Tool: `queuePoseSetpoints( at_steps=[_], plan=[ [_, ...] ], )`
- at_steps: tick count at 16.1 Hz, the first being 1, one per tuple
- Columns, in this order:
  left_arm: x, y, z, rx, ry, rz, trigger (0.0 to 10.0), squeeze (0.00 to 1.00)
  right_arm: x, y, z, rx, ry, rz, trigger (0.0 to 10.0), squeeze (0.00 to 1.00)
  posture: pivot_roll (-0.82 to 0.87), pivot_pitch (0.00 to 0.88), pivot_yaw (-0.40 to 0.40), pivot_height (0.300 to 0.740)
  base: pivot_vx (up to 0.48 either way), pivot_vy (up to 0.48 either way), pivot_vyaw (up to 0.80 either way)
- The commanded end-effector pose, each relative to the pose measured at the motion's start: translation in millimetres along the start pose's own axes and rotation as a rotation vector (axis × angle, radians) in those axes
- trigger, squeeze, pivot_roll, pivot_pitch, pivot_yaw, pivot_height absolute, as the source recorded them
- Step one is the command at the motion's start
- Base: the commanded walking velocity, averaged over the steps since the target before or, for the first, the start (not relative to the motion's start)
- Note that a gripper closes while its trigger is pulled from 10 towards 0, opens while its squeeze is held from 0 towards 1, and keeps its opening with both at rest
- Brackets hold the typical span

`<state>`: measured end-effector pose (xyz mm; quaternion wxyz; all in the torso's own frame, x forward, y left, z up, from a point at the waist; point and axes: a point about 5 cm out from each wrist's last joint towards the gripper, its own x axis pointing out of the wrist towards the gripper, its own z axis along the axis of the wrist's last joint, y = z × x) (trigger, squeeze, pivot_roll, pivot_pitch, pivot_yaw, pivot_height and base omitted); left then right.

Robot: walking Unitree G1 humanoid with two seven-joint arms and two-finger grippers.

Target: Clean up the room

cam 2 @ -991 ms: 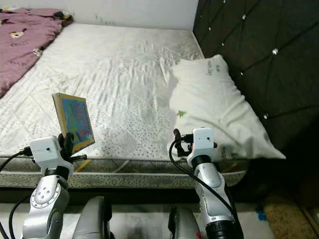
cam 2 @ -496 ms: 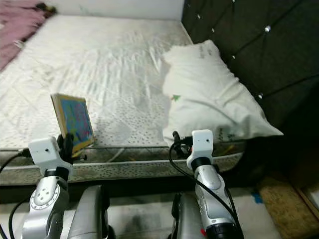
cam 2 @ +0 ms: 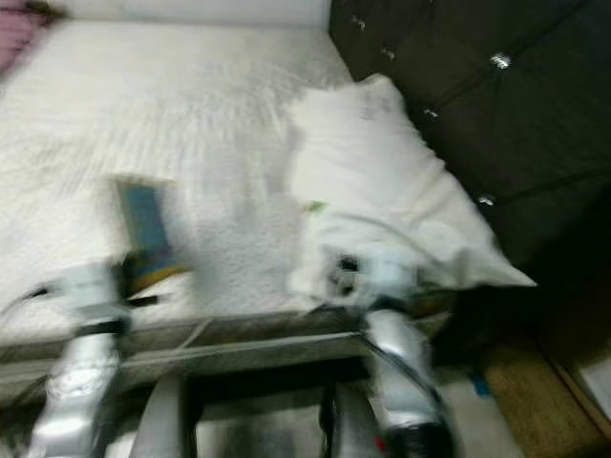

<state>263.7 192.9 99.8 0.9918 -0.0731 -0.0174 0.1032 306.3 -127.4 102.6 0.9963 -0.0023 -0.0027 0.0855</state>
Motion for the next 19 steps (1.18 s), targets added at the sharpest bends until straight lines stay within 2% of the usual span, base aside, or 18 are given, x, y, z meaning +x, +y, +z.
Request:
queuePoseSetpoints(
  at_steps=[1,3,7,9,10,11,12,13,15,19],
  plan=[
    [2.7,-24.8,1.4,-0.037,0.017,-0.083,10.0,0.0,-7.9,-23.0,-7.0,-0.017,0.034,-0.07,10.0,0.0,0.02,0.103,-0.042,0.527,0.0,0.0,0.0],
    [4.3,-29.9,-2.9,-0.109,0.072,-0.105,10.0,0.0,-7.5,-22.8,-6.3,-0.017,0.035,-0.071,10.0,0.0,0.02,0.106,-0.043,0.527,0.0,0.0,0.0],
    [8.8,-48.2,-7.1,-0.172,0.153,-0.19,10.0,0.0,-7.5,-23.1,-6.5,-0.018,0.038,-0.073,10.0,0.0,0.02,0.112,-0.048,0.527,0.0,0.0,0.0],
    [8.5,-61.1,-9.7,-0.29,0.241,-0.237,10.0,0.0,-7.9,-23.9,-6.2,-0.019,0.038,-0.076,10.0,0.0,0.02,0.112,-0.048,0.527,0.0,0.0,0.0],
    [7.9,-63.7,-10.3,-0.313,0.262,-0.251,10.0,0.0,-7.9,-24.1,-6.1,-0.019,0.038,-0.077,10.0,0.0,0.01,0.114,-0.05,0.527,0.0,0.0,0.0],
    [6.7,-73.6,-9.9,-0.38,0.314,-0.316,10.0,0.0,-8.0,-24.3,-6.0,-0.021,0.039,-0.078,10.0,0.0,0.01,0.114,-0.051,0.527,0.0,0.0,0.0],
    [6.9,-78.1,-11.0,-0.45,0.356,-0.332,10.0,0.0,-8.1,-24.6,-5.8,-0.024,0.039,-0.077,10.0,0.0,0.01,0.115,-0.052,0.527,0.0,0.0,0.0],
    [5.6,-83.8,-15.9,-0.521,0.449,-0.366,10.0,0.0,-8.7,-25.6,-5.2,-0.029,0.038,-0.079,10.0,0.0,0.0,0.116,-0.05,0.527,0.0,0.0,0.0],
    [2.4,-90.7,-13.6,-0.574,0.494,-0.437,10.0,0.0,-9.5,-29.4,-3.1,-0.036,0.031,-0.093,10.0,0.0,-0.01,0.12,-0.052,0.527,0.0,0.0,0.0],
    [-4.2,-99.5,-13.5,-0.663,0.585,-0.481,10.0,0.0,-9.8,-43.0,11.3,-0.096,-0.014,-0.116,10.0,0.0,-0.01,0.125,-0.06,0.527,0.0,0.0,0.0]
  ],
)
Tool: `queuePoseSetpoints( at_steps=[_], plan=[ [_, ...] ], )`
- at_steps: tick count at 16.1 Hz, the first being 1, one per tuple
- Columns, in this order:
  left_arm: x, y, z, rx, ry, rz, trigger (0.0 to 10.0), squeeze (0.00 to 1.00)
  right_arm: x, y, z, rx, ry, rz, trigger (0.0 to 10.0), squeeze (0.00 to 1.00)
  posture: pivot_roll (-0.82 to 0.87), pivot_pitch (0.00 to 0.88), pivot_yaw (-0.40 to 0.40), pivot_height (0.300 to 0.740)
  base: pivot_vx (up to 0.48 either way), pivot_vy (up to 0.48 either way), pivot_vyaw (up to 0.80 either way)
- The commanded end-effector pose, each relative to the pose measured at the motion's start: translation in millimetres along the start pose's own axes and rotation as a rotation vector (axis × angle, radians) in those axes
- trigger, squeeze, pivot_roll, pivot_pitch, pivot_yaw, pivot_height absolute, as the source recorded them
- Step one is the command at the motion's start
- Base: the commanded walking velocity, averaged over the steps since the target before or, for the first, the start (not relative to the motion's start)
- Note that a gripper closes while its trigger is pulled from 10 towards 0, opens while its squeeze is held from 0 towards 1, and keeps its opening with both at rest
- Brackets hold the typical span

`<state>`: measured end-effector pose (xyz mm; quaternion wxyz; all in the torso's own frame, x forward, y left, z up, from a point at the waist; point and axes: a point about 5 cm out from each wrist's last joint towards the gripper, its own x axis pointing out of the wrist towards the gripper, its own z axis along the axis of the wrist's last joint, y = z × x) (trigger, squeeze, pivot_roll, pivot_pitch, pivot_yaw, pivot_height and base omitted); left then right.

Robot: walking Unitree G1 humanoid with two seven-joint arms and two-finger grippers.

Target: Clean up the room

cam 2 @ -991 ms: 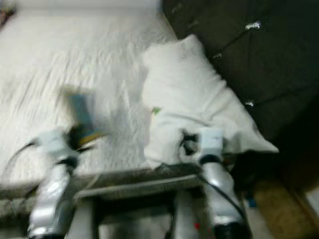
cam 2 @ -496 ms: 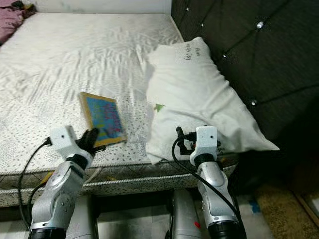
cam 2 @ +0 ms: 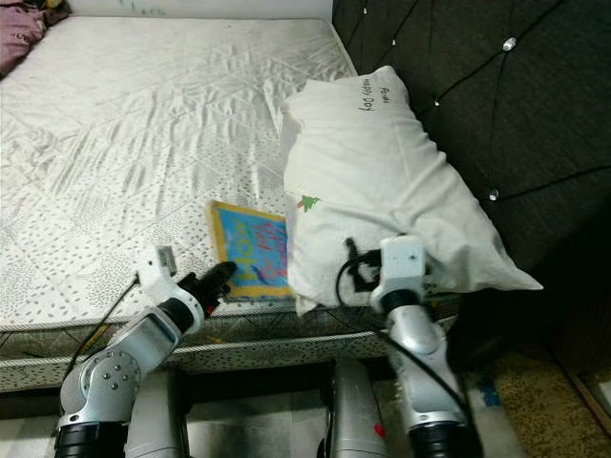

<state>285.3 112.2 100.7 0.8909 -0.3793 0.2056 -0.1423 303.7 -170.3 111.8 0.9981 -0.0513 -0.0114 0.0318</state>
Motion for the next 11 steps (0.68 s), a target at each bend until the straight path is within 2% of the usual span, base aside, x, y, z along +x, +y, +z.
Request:
queuePoseSetpoints(
  at_steps=[1,2,4,5,6,8,10,11],
  plan=[
    [1.6,-6.5,-16.7,-0.077,0.056,-0.026,10.0,0.0,-2.2,-10.7,9.3,-0.033,-0.025,-0.005,10.0,0.0,-0.02,0.126,-0.067,0.527,0.0,0.0,0.0],
    [1.6,-6.5,-16.7,-0.077,0.056,-0.026,10.0,0.0,-2.2,-10.7,9.3,-0.033,-0.025,-0.005,10.0,0.0,-0.02,0.126,-0.067,0.527,0.0,0.0,0.0],
    [1.3,9.4,-17.9,-0.1,0.091,0.013,10.0,0.0,-8.9,-33.8,16.5,-0.078,-0.032,-0.015,10.0,0.0,-0.03,0.127,-0.069,0.527,0.0,0.0,0.0],
    [2.3,16.7,-16.7,-0.111,0.101,0.019,10.0,0.0,-10.9,-39.7,18.0,-0.079,-0.026,-0.014,10.0,0.0,-0.04,0.127,-0.068,0.527,0.0,0.0,0.0],
    [4.2,25.9,-13.3,-0.112,0.112,0.036,10.0,0.0,-14.1,-41.4,21.1,-0.067,-0.024,0.003,10.0,0.0,-0.04,0.127,-0.068,0.527,0.0,0.0,0.0],
    [5.2,34.3,-3.6,-0.112,0.113,0.066,10.0,0.0,-22.4,-36.2,27.2,-0.06,-0.027,0.048,10.0,0.0,-0.05,0.125,-0.065,0.527,0.0,0.0,0.0],
    [5.1,49.7,8.7,-0.092,0.097,0.127,10.0,0.0,-33.6,-34.2,20.5,-0.071,0.003,0.067,10.0,0.0,-0.05,0.124,-0.06,0.527,0.0,0.0,0.0],
    [5.3,52.6,10.7,-0.093,0.093,0.131,10.0,0.0,-34.5,-34.9,18.1,-0.073,0.011,0.061,10.0,0.0,-0.05,0.124,-0.06,0.527,0.0,0.0,0.0]
  ],
)
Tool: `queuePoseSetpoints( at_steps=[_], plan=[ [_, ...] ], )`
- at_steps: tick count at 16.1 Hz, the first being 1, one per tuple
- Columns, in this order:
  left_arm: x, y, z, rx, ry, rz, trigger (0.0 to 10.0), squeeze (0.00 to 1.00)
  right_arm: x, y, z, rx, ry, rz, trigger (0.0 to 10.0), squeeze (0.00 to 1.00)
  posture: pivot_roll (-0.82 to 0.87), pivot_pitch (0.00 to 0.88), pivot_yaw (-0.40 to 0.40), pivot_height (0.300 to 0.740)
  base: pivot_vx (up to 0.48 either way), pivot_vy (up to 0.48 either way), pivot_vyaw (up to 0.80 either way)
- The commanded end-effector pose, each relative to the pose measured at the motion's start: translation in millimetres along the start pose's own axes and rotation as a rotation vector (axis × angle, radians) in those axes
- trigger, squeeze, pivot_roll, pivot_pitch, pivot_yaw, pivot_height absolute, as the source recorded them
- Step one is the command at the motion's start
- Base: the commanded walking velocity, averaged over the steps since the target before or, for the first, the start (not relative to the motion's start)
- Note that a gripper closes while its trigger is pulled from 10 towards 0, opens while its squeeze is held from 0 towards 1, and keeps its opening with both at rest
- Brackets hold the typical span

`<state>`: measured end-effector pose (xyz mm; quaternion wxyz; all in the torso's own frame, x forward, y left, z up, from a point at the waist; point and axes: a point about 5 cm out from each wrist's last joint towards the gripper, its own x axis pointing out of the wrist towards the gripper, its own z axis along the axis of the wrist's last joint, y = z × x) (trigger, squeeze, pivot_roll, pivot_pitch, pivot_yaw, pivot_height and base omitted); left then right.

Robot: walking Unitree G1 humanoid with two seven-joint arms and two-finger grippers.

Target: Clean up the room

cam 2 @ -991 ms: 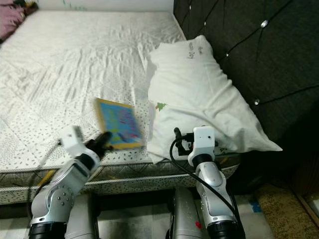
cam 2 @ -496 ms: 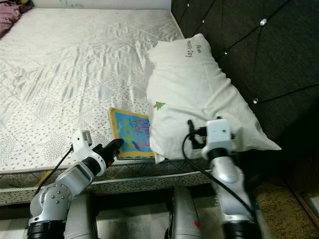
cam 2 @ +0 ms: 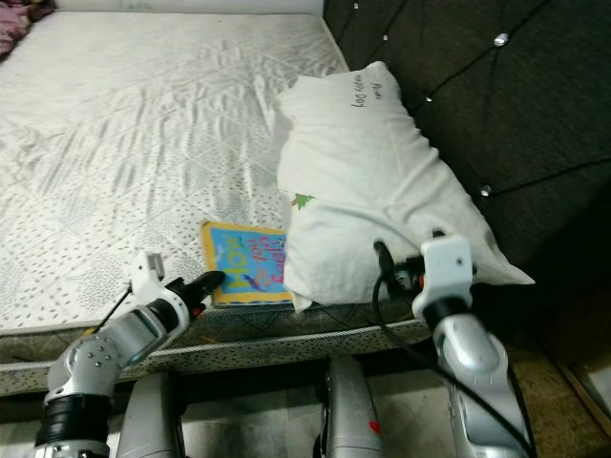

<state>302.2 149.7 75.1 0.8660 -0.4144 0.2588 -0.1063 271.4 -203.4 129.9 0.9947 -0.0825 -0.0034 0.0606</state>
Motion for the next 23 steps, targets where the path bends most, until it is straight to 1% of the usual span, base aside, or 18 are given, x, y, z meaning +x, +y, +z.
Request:
queuePoseSetpoints(
  at_steps=[1,2,3,4,5,6,7,8,10,12,13,14,16,17,18,20,22,23],
  plan=[
    [0.0,8.8,-2.3,0.014,0.018,0.05,10.0,0.0,-0.8,-2.6,1.6,-0.011,-0.001,-0.002,10.0,0.0,-0.05,0.124,-0.06,0.527,0.0,0.0,0.0],
    [-0.2,14.7,1.0,0.026,0.024,0.062,10.0,0.0,1.3,-0.9,2.2,-0.006,-0.004,-0.013,10.0,0.0,-0.05,0.123,-0.057,0.527,0.0,0.0,0.0],
    [0.0,18.4,3.2,0.037,0.022,0.08,10.0,0.81,2.3,0.8,3.4,-0.004,-0.005,-0.012,10.0,0.0,-0.05,0.122,-0.053,0.527,0.0,0.0,0.0],
    [0.3,21.8,5.9,0.049,0.019,0.094,10.0,1.0,2.8,1.9,3.8,-0.004,-0.003,-0.011,10.0,0.0,-0.05,0.122,-0.053,0.527,0.0,0.0,0.0],
    [1.3,25.9,11.4,0.089,0.005,0.122,10.0,1.0,2.7,2.0,3.4,-0.006,0.002,-0.011,10.0,0.0,-0.05,0.122,-0.053,0.527,0.0,0.0,0.0],
    [1.4,26.8,12.7,0.099,0.001,0.13,10.0,1.0,2.7,1.9,3.2,-0.007,0.002,-0.012,10.0,0.0,-0.05,0.122,-0.053,0.527,0.0,0.0,0.0],
    [-0.2,35.3,28.4,0.125,-0.084,0.207,10.0,1.0,2.8,1.2,2.1,-0.02,0.004,-0.013,10.0,0.0,-0.05,0.118,-0.055,0.527,0.0,0.0,0.0],
    [-0.7,36.6,29.5,0.133,-0.082,0.212,10.0,1.0,2.7,1.4,1.3,-0.021,0.005,-0.014,10.0,0.0,-0.05,0.118,-0.055,0.527,0.0,0.0,0.0],
    [-2.6,42.1,35.3,0.157,-0.117,0.258,10.0,1.0,2.0,2.2,-0.4,-0.024,0.01,-0.014,10.0,0.0,-0.05,0.12,-0.058,0.527,0.0,0.0,0.0],
    [-7.3,50.3,47.1,0.17,-0.18,0.311,10.0,1.0,0.7,5.0,-2.9,-0.026,0.018,-0.008,10.0,0.0,-0.05,0.12,-0.058,0.527,0.0,0.0,0.0],
    [-7.5,51.6,48.5,0.18,-0.187,0.319,10.0,1.0,0.6,5.3,-3.2,-0.027,0.018,-0.007,10.0,0.0,-0.05,0.12,-0.058,0.527,0.0,0.0,0.0],
    [-8.8,54.7,54.7,0.205,-0.222,0.342,10.0,1.0,1.1,5.6,-3.4,-0.028,0.019,-0.006,10.0,0.0,-0.05,0.123,-0.063,0.527,0.0,0.0,0.0],
    [-6.1,45.2,53.9,0.289,-0.22,0.316,10.0,1.0,2.5,5.7,-3.3,-0.03,0.017,-0.006,10.0,0.0,-0.05,0.122,-0.063,0.527,0.0,0.0,0.0],
    [-5.1,42.9,52.8,0.298,-0.221,0.31,10.0,1.0,2.7,5.8,-3.2,-0.031,0.017,-0.006,10.0,0.0,-0.05,0.122,-0.063,0.527,0.0,0.0,0.0],
    [-3.7,27.7,50.2,0.341,-0.274,0.264,10.0,1.0,3.5,6.5,-3.0,-0.03,0.015,-0.007,10.0,0.0,-0.05,0.121,-0.06,0.527,0.0,0.0,0.0],
    [-9.9,5.9,37.0,0.45,-0.35,0.218,10.0,1.0,4.3,8.4,-2.6,-0.028,0.01,-0.007,10.0,0.0,-0.05,0.122,-0.057,0.527,0.0,0.0,0.0],
    [-12.5,-3.5,29.4,0.507,-0.36,0.188,10.0,1.0,4.7,9.6,-2.9,-0.025,0.01,-0.006,10.0,0.0,-0.04,0.123,-0.058,0.527,0.0,0.0,0.0],
    [-10.7,-16.8,17.9,0.532,-0.33,0.124,10.0,1.0,5.2,10.7,-3.1,-0.023,0.009,-0.004,10.0,0.0,-0.03,0.122,-0.062,0.527,0.0,0.0,0.0]
  ],
)
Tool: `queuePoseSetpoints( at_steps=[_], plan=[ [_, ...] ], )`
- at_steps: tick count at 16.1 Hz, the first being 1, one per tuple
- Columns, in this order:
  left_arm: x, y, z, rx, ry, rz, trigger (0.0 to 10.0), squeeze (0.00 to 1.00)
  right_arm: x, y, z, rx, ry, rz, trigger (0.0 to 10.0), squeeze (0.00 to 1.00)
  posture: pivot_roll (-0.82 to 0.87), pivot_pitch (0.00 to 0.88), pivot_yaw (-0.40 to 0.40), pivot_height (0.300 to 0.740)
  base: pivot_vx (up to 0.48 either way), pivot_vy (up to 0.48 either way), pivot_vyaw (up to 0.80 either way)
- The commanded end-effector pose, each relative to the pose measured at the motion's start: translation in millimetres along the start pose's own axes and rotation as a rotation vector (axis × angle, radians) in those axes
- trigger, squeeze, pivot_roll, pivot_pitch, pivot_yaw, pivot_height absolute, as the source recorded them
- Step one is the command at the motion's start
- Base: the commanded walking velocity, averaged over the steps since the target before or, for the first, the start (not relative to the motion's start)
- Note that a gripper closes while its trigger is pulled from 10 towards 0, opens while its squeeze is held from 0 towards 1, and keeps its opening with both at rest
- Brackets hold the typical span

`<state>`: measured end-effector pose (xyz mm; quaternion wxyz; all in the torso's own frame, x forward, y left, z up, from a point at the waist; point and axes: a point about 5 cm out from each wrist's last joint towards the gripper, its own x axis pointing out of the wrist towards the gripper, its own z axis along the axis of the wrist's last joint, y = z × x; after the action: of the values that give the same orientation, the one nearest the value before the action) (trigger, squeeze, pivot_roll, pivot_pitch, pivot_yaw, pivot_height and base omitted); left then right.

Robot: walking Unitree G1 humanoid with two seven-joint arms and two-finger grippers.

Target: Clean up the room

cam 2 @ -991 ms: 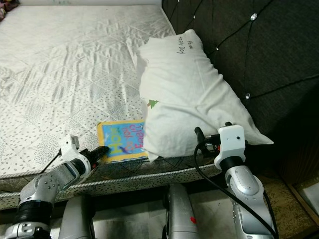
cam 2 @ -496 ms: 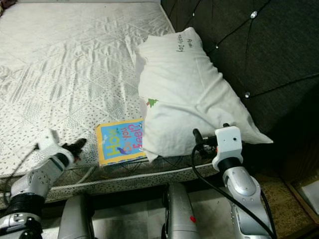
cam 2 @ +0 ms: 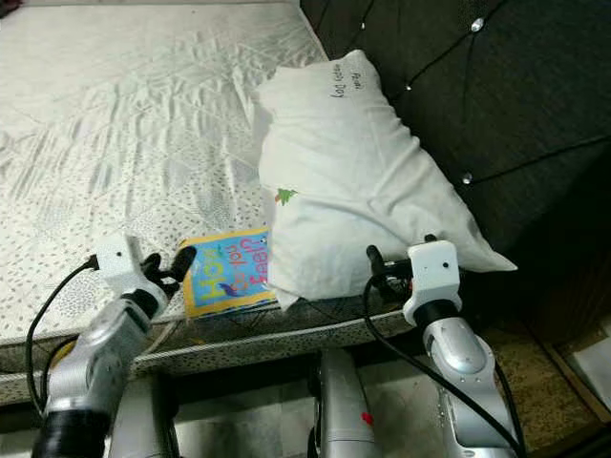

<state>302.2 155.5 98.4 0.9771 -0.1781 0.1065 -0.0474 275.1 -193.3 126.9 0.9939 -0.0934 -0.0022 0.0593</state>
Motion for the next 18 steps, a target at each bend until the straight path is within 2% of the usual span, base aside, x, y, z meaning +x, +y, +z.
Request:
queuePoseSetpoints(
  at_steps=[1,2,3,4,7,9,11,14,17,18],
  plan=[
    [-0.6,-16.4,-1.2,0.026,0.021,-0.064,10.0,1.0,0.9,1.3,-2.4,0.001,0.007,-0.003,10.0,0.0,-0.03,0.12,-0.064,0.527,0.0,0.0,0.0],
    [-1.6,-31.7,-7.8,0.061,0.064,-0.143,10.0,1.0,1.8,2.5,-3.0,0.004,0.008,-0.002,10.0,0.0,-0.03,0.118,-0.063,0.527,0.0,0.0,0.0],
    [-3.1,-40.3,-12.7,0.085,0.096,-0.191,10.0,1.0,3.0,4.0,-2.8,0.006,0.005,0.0,10.0,0.0,-0.03,0.117,-0.061,0.527,0.0,0.0,0.0],
    [-6.3,-47.9,-25.6,0.089,0.179,-0.233,10.0,1.0,7.1,6.8,0.3,0.012,-0.009,-0.001,10.0,0.0,-0.03,0.114,-0.056,0.527,0.0,0.0,0.0],
    [-15.7,-52.0,-44.8,0.123,0.323,-0.298,10.0,1.0,10.0,8.7,1.7,0.02,-0.019,-0.005,10.0,0.0,-0.02,0.115,-0.054,0.527,0.0,0.0,0.0],
    [-20.5,-54.5,-55.3,0.082,0.4,-0.311,10.0,1.0,11.2,11.1,1.7,0.024,-0.021,-0.002,10.0,0.0,-0.02,0.115,-0.054,0.527,0.0,0.0,0.0],
    [-25.2,-55.9,-63.1,0.094,0.467,-0.343,10.0,1.0,13.2,12.7,2.7,0.026,-0.027,-0.002,10.0,0.0,-0.02,0.115,-0.054,0.527,0.0,0.0,0.0],
    [-27.8,-61.5,-64.4,0.123,0.512,-0.399,10.0,1.0,14.6,14.7,3.2,0.028,-0.032,0.0,10.0,0.0,-0.02,0.121,-0.055,0.527,0.0,0.0,0.0],
    [-28.4,-55.8,-66.7,0.126,0.535,-0.352,10.0,1.0,15.3,15.0,3.5,0.026,-0.036,-0.001,10.0,0.0,-0.02,0.122,-0.052,0.527,0.0,0.0,0.0],
    [-27.9,-51.0,-66.5,0.11,0.54,-0.333,10.0,0.85,15.2,14.3,2.7,0.025,-0.034,-0.003,10.0,0.0,-0.02,0.122,-0.052,0.527,0.0,0.0,0.0]
  ],
)
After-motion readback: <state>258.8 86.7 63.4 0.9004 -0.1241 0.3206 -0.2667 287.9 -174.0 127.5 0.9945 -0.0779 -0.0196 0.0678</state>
